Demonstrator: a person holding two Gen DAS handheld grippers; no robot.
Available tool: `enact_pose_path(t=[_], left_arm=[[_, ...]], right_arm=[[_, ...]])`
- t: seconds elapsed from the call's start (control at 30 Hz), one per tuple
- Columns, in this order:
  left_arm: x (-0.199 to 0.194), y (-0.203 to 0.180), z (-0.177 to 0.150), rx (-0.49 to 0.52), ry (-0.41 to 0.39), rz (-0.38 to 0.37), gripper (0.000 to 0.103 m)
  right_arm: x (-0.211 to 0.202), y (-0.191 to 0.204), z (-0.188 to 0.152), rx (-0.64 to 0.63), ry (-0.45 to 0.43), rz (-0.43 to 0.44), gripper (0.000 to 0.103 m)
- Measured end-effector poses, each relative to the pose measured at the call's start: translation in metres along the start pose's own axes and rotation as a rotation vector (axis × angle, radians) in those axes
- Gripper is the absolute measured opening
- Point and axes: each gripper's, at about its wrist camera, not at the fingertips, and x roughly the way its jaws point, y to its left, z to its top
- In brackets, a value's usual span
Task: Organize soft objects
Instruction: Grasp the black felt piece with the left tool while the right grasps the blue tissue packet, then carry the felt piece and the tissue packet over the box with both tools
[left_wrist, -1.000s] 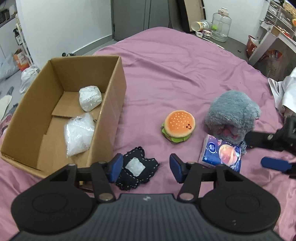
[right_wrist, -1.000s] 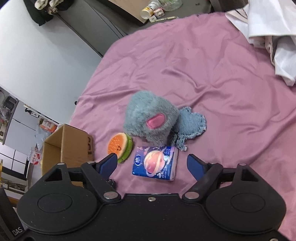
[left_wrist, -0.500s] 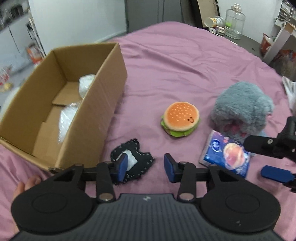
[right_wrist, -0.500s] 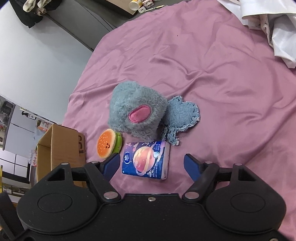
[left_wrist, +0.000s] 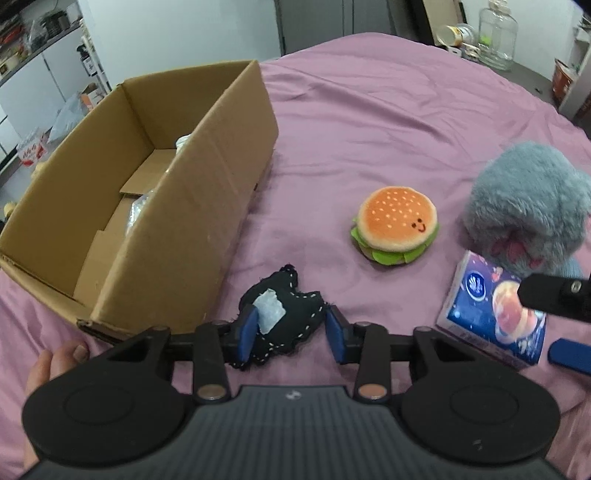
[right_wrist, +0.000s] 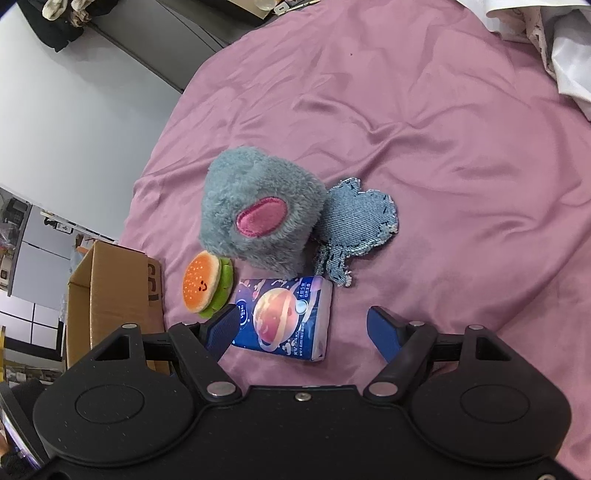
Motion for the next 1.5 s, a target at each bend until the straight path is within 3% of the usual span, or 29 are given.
enact_pose_path(t=[0.17, 0.23, 0.4, 0.53, 0.73, 1.13, 1.5], left_arm=[[-0.001, 0.007, 0.001, -0.014, -0.005, -0.018, 0.023], [-0.004, 0.01, 0.001, -0.026, -0.006, -0.035, 0.022], [-0.009, 0.014, 0.003, -0.049, 0.003, -0.098, 0.022], [-0.016, 0.016, 0.003, -0.056, -0.001, -0.142, 0.021], [-0.022, 0.018, 0.004, -0.051, -0.002, -0.2, 0.022], [-0.038, 0.015, 0.01, -0.015, -0.018, -0.31, 0.022], [-0.021, 0.004, 0.003, 0.004, 0.033, -0.338, 0.022]], right_arm=[[0.002, 0.006, -0.003, -0.031, 0.002, 0.0, 0.074], [0.004, 0.009, -0.005, -0.048, 0.013, 0.003, 0.067], [0.013, 0.016, -0.01, -0.096, 0.021, -0.014, 0.065], [0.015, 0.017, -0.009, -0.112, 0.014, -0.024, 0.041], [0.01, 0.017, -0.007, -0.115, 0.011, -0.008, 0.026], [-0.009, 0.023, -0.012, -0.125, 0.017, 0.031, 0.021], [-0.008, 0.02, -0.011, -0.066, 0.053, 0.103, 0.02]])
